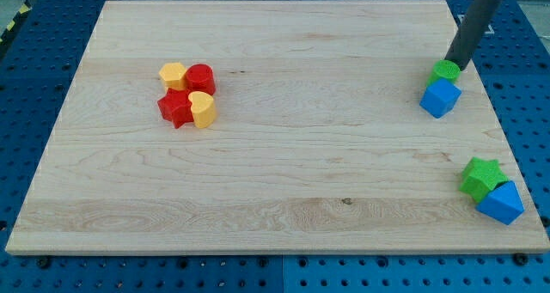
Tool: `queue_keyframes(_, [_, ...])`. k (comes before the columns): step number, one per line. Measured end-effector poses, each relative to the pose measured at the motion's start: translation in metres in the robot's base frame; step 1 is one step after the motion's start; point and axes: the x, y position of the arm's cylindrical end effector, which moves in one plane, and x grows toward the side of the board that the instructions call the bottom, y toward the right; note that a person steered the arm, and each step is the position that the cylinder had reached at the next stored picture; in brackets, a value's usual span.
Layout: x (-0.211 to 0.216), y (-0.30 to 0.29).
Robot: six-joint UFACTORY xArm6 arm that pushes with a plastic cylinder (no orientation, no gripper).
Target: Push the green circle and the blue cube towards the green star
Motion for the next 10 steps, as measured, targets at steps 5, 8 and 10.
queue_keyframes(5, [0.052, -0.026])
queue_keyframes(8, [0.072, -0.032])
queue_keyframes(10, [0.056, -0.054])
